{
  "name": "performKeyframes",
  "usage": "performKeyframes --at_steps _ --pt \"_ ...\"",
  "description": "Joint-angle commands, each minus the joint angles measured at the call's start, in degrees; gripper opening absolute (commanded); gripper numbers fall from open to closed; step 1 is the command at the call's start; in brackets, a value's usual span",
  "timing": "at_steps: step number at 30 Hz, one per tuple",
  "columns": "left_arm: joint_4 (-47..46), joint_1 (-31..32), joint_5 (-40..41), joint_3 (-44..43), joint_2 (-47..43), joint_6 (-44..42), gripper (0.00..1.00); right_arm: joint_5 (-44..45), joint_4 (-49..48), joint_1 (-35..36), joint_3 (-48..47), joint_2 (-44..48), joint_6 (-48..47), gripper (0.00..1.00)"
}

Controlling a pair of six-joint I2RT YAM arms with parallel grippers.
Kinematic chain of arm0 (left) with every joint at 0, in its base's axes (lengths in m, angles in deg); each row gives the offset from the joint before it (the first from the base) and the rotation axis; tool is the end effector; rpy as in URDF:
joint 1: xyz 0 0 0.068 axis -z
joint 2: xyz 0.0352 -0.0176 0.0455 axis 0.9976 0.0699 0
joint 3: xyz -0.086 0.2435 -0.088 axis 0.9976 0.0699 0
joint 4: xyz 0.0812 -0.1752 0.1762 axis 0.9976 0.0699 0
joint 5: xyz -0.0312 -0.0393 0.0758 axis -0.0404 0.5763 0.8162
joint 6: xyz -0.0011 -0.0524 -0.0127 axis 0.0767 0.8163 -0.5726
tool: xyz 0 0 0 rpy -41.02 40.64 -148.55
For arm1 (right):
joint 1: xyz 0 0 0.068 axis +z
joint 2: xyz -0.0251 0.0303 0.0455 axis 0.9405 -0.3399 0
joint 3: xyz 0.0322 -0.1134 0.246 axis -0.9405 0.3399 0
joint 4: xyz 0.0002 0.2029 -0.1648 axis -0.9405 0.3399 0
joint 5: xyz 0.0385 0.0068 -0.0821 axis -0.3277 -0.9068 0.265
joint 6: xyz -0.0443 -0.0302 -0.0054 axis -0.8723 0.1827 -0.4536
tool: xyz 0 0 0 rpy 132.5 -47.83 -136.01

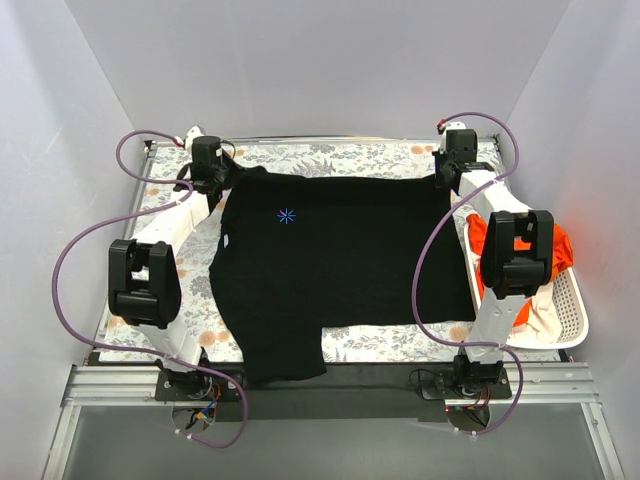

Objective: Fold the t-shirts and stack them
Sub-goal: Fold the tshirt

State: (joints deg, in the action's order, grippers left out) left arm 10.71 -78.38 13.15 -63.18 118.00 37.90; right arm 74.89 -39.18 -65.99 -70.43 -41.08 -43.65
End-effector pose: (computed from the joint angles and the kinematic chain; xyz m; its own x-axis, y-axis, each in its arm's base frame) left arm 0.3986 -0.0499 0.2735 -0.1302 -0.9737 -0.1869 -0.4845 0.2269 -0.8449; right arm 0.4431 0.0240 0.2466 -0.6049 -0.1236 -0.7867 0.0593 0.9781 -0.1993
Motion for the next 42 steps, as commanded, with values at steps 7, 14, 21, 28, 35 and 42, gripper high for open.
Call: performKeyframes --at_steps 7,14,21,28,35,42 --pt "2.8 -0.4 1.6 8.8 -9.1 8.7 0.01 2.5 0.2 -0.7 4.5 5.9 2.3 0.01" --pt "2.5 -0.4 -0.3 14.2 -12.1 12.9 0.01 2.7 0.3 -0.7 9.0 8.7 4.1 0.01" --pt "1.1 -0.1 -2.4 20.7 -13.7 16.8 0.00 2.4 0.3 -0.9 12.3 8.9 6.4 0.01" --pt "0.1 0.7 -3.5 26.0 -18.0 19.4 0.00 2.7 0.4 -1.5 13.6 8.5 7.4 0.01" --pt "1.7 0.8 -1.2 26.9 -22.1 18.5 0.00 2.5 0.4 -1.8 14.1 9.7 7.6 0.01" --pt "2.9 1.3 -1.5 28.4 -24.9 19.7 0.00 2.1 0.7 -1.7 15.1 11.5 8.0 0.01"
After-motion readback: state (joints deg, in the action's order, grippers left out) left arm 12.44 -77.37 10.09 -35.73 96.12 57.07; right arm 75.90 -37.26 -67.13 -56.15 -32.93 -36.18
